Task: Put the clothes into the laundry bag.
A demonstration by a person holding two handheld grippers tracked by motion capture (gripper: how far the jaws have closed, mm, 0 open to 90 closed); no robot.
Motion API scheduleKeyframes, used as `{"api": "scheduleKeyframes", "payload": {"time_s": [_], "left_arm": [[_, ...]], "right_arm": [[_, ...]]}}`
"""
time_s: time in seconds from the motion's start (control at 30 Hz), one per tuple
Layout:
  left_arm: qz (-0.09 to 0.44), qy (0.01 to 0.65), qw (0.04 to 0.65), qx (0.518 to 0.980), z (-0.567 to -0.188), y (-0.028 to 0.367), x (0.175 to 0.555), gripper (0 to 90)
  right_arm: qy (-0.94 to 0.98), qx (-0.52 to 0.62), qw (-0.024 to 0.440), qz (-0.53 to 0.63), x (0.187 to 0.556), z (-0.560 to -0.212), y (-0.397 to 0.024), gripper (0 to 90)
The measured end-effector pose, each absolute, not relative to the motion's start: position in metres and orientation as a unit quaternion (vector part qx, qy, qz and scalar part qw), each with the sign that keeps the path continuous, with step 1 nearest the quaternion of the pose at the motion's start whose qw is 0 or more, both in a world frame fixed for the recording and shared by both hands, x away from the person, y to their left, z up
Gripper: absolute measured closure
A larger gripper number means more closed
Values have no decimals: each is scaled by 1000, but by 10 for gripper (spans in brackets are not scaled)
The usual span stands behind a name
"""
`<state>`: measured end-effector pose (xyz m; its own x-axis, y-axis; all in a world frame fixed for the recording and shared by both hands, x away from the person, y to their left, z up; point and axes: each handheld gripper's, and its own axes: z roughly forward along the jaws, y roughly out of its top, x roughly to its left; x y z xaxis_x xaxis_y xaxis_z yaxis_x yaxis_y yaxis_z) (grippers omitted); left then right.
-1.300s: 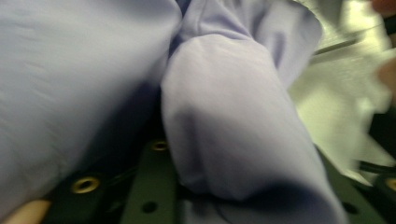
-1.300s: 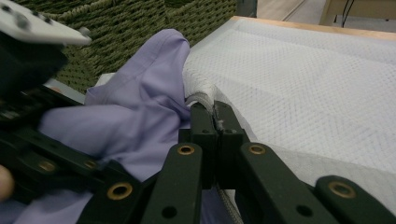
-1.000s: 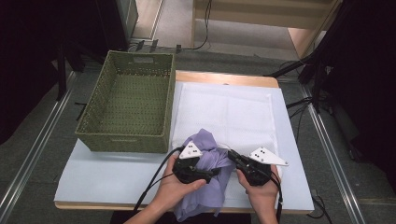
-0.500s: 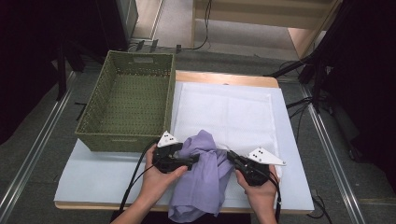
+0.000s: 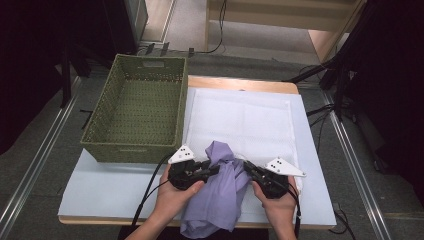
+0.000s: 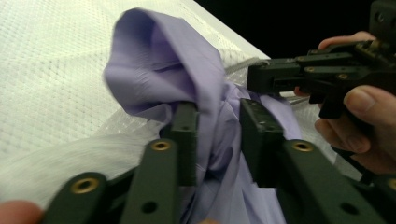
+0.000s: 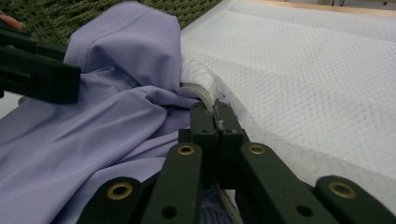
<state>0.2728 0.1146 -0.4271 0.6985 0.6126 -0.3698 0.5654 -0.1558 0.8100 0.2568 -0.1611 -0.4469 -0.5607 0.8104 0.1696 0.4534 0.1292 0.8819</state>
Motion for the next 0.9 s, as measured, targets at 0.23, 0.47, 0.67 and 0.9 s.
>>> {"api": "scheduleKeyframes", "payload": {"time_s": [0.23,0.47,0.67,0.9], "left_arm": [[2,341,527,779,-423,113,265,823],[-39,297,460,836,-441,82,265,748],[36,340,394,853,-452,69,273,868],[69,401,408,817,-452,77,283,815]], "right_arm": [[728,433,182,499,258,-447,-161,897],[724,434,184,504,256,-444,-160,897],[718,421,187,521,252,-437,-160,897],[716,414,184,531,250,-432,-161,897]]}}
